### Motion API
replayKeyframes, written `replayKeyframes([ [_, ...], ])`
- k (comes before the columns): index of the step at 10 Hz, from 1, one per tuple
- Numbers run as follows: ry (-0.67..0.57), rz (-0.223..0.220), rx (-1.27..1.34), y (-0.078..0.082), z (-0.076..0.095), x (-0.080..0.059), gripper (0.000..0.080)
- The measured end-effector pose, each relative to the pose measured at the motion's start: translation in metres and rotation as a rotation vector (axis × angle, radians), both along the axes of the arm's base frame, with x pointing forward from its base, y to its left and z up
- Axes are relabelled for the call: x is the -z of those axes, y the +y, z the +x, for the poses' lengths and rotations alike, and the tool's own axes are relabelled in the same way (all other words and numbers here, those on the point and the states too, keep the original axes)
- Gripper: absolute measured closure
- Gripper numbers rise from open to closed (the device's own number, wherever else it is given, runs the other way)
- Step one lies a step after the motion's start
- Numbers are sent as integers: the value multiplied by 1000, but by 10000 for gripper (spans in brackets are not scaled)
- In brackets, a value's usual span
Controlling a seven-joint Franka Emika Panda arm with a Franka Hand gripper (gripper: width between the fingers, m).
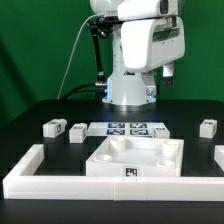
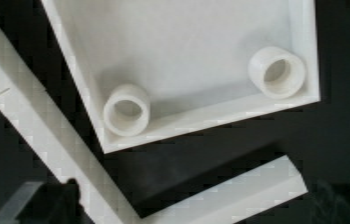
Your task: Assemble one leg
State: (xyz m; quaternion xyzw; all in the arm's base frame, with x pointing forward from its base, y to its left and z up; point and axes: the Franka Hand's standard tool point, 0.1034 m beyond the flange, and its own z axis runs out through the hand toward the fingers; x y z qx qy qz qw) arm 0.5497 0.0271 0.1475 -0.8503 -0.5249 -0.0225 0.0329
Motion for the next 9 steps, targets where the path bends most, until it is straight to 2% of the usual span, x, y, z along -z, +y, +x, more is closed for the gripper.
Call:
replayKeyframes([
  [1, 4, -1, -10, 0, -1, 3, 150],
  [4, 56, -1, -39, 0, -32, 31, 150],
  [5, 50, -2, -34, -3, -37, 41, 150],
  [7, 36, -3, -27, -14, -52, 72, 150],
  [8, 39, -3, -19, -20, -56, 84, 150],
  [9, 42, -4, -16, -20, -55, 82, 150],
])
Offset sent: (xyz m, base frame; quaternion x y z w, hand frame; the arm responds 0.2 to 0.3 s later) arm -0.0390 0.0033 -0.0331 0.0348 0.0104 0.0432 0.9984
